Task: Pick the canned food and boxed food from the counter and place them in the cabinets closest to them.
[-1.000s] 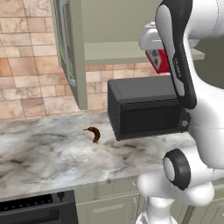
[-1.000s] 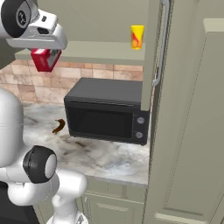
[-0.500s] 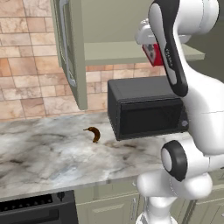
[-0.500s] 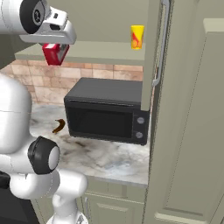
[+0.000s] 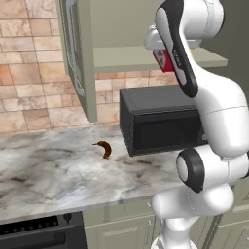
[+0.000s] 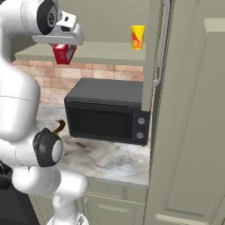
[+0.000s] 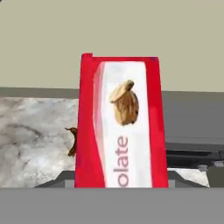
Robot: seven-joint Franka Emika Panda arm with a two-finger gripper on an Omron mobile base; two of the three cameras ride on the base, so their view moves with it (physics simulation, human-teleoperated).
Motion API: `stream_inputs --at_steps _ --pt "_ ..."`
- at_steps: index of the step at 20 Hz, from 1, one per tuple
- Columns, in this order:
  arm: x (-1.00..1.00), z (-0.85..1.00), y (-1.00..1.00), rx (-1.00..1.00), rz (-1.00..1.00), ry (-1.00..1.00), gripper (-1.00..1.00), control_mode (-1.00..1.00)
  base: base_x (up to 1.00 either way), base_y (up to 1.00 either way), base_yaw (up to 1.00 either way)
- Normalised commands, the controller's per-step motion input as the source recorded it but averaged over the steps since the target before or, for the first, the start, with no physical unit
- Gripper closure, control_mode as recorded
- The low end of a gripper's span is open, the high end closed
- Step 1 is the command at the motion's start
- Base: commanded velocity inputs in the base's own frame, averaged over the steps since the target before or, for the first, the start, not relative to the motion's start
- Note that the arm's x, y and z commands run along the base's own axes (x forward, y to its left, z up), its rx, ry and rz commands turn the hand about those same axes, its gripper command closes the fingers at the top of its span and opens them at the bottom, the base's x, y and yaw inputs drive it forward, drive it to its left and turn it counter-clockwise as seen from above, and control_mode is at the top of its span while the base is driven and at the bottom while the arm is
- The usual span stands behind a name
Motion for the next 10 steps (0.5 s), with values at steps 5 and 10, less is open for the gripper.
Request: stream_inputs --at_steps 5,10 --pt "0.64 0.0 -0.02 0.0 0.0 0.0 1.0 -1.0 0.0 0.0 0.0" --pt "0.69 0.01 0.0 0.0 0.0 -0.01 1.0 -1.0 0.0 0.0 0.0"
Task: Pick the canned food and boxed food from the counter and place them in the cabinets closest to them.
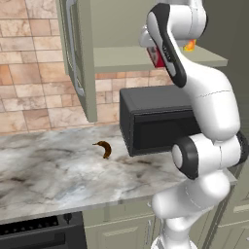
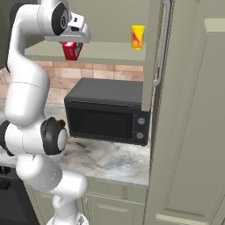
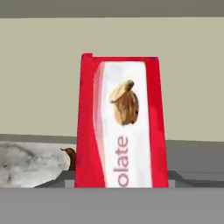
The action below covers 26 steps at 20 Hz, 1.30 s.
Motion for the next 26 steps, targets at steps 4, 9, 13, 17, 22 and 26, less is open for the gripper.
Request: stream_inputs --at_steps 4,9,13,17,22,26 --pt "0.69 0.0 0.0 0.0 0.0 0.0 1.0 -1.0 0.0 0.0 0.0" --pt "0.66 -0.09 0.0 -0.03 0.0 0.0 1.0 -1.0 0.0 0.0 0.0" --pt "0.68 -0.01 0.0 -0.03 -0.01 0.0 1.0 -1.0 0.0 0.0 0.0" --pt "0.77 0.0 0.0 0.0 -0.02 -0.01 1.0 -1.0 0.0 0.0 0.0" --pt "0.68 0.0 0.0 0.0 -0.02 0.0 1.0 -1.0 0.0 0.0 0.0" --pt "0.57 0.0 0.0 0.0 -0.02 -0.01 -1.0 -1.0 0.0 0.0 0.0"
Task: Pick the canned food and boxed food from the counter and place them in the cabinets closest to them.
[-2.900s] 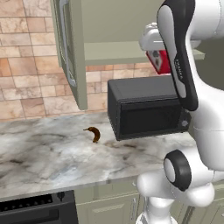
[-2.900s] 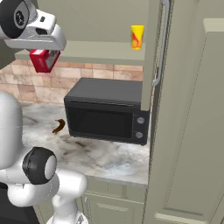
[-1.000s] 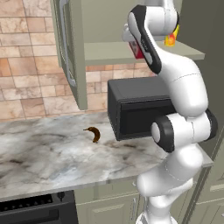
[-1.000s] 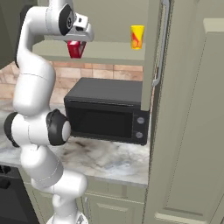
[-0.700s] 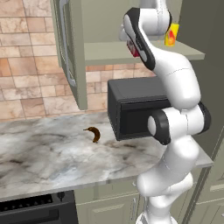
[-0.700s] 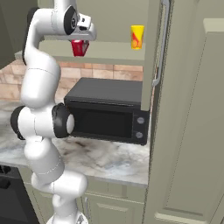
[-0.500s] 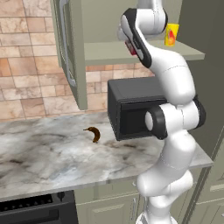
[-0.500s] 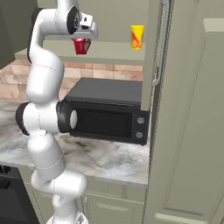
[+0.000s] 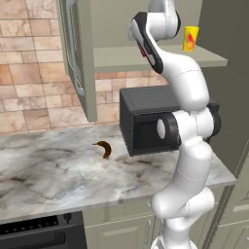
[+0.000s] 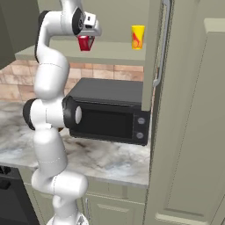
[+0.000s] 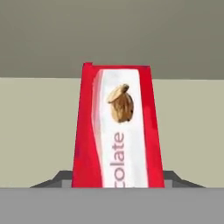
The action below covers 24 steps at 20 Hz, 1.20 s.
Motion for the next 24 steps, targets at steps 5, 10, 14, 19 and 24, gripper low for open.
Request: stream_inputs --at_steps 5,10,14,19,24 --pt "0.12 0.0 0.0 -0.01 0.0 -0.02 -1.0 -1.0 0.0 0.0 0.0" --pt "-0.37 -0.02 0.0 0.0 0.0 0.0 -1.0 -1.0 0.0 0.0 0.0" --pt "-0.7 0.0 0.0 0.0 0.0 0.0 -1.0 -1.0 0.0 0.0 0.0" --pt "-1.0 -0.22 0.06 -0.01 0.02 -0.01 -1.0 -1.0 0.0 0.0 0.0" --pt "-1.0 -0.71 0.09 -0.05 0.03 -0.09 -1.0 -1.0 0.0 0.0 0.0"
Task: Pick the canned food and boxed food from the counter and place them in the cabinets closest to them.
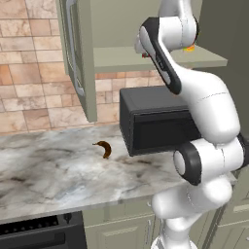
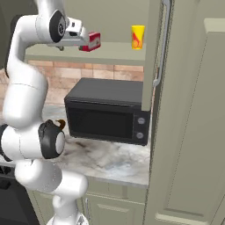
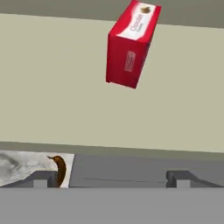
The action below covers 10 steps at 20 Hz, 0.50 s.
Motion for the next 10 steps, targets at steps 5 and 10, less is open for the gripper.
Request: stream_inputs --at_steps 5,10 --pt "-1.0 -0.63 0.02 -0.08 0.03 -0.08 -1.0 -1.0 0.0 0.0 0.0" --pt "-1.0 -0.41 0.02 -0.04 0.01 -0.08 -1.0 -1.0 0.0 0.0 0.0"
